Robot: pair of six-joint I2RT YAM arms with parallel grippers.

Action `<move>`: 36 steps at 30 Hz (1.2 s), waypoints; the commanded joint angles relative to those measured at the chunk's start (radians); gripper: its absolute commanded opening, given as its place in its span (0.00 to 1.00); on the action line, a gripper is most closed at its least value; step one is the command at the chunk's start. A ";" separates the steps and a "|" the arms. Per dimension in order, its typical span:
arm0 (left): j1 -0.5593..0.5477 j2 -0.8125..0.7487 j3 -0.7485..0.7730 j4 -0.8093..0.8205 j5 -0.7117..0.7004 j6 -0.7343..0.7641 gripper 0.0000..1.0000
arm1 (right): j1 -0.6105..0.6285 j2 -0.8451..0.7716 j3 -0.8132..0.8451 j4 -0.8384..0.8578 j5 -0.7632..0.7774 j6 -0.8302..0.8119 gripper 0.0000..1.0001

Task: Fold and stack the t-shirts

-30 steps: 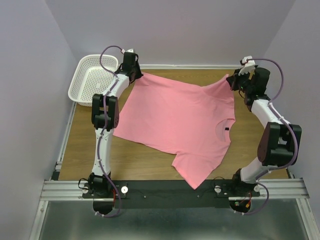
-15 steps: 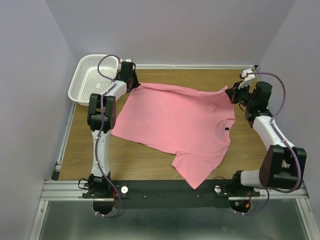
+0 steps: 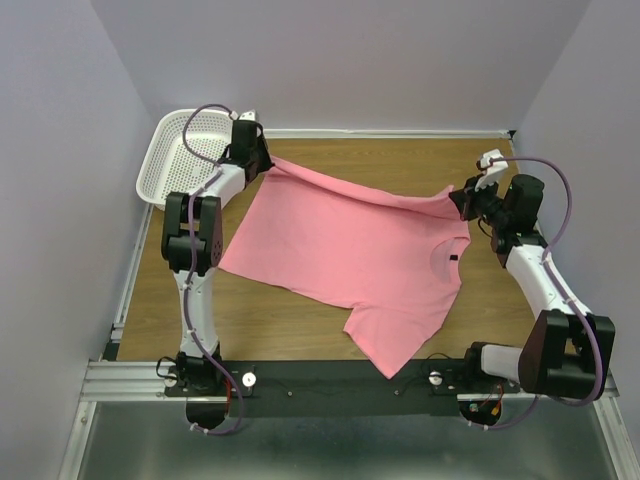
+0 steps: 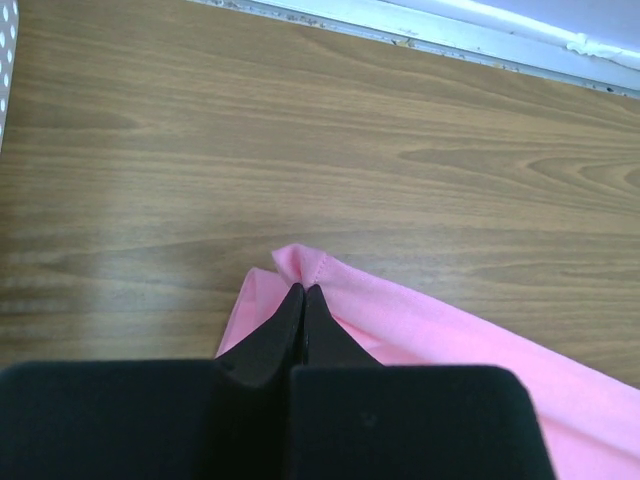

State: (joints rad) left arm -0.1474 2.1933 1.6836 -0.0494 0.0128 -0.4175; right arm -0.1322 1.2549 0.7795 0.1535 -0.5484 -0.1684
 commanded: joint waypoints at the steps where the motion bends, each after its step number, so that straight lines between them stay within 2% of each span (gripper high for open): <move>1: 0.019 -0.058 -0.044 0.045 0.021 0.022 0.00 | 0.000 -0.041 -0.023 -0.038 -0.028 -0.019 0.01; 36: 0.037 -0.153 -0.194 0.086 0.044 0.036 0.00 | 0.000 -0.133 -0.086 -0.123 -0.028 -0.068 0.01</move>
State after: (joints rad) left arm -0.1234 2.0945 1.4979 0.0143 0.0433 -0.3992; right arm -0.1326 1.1515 0.7124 0.0566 -0.5560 -0.2150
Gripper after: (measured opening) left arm 0.007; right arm 0.006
